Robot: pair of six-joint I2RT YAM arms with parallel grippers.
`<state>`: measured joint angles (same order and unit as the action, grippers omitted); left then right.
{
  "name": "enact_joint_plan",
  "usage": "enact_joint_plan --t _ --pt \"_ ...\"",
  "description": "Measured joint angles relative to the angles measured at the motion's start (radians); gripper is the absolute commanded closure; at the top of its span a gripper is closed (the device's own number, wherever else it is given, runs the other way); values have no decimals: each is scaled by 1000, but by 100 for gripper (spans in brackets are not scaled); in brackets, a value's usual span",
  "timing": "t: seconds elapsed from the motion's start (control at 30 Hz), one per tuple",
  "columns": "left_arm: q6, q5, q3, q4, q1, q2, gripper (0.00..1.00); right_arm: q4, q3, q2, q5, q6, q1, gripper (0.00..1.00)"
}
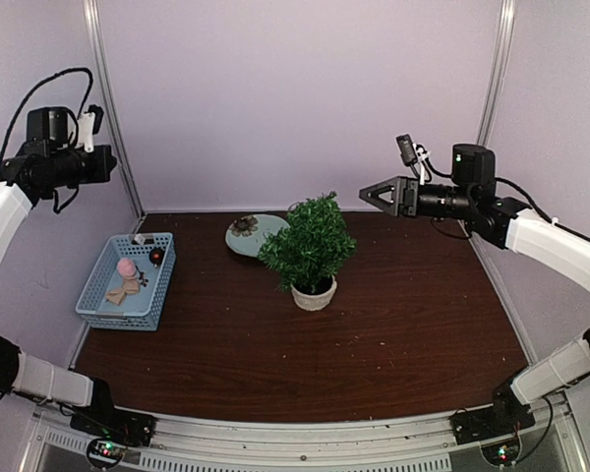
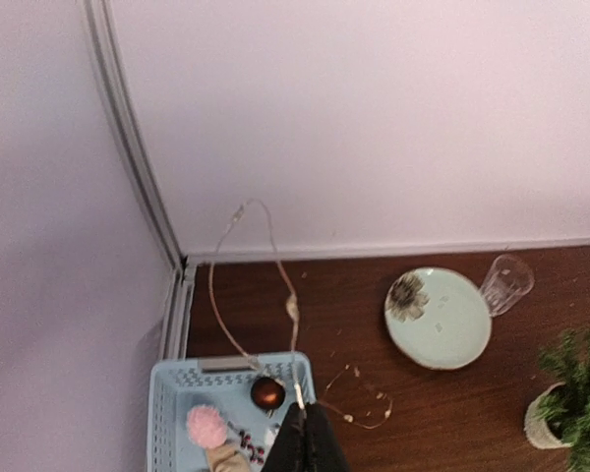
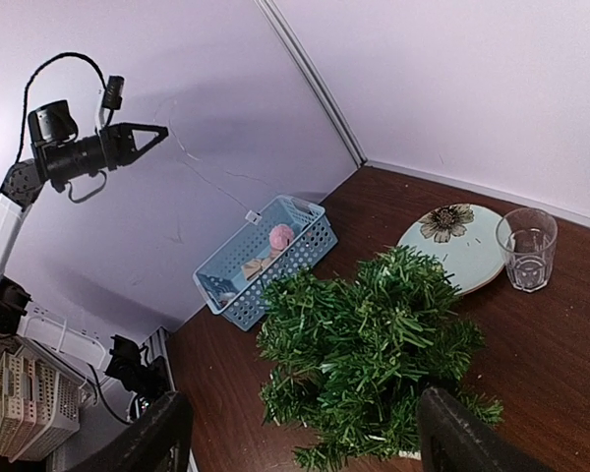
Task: Decorate the small christmas tree
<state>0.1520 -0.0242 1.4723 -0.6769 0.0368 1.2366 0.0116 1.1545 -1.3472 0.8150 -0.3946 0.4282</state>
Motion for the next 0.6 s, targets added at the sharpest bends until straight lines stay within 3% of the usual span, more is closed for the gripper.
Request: enact_joint_plan --t 0.13,0.3,0.6 --pt "0 -132 182 -7 11 20 100 5 19 -7 0 7 11 20" --pt "34 -307 303 2 24 10 100 5 36 -3 0 12 26 20" --pt "197 -562 262 149 37 -45 100 -99 -3 17 -15 0 159 20"
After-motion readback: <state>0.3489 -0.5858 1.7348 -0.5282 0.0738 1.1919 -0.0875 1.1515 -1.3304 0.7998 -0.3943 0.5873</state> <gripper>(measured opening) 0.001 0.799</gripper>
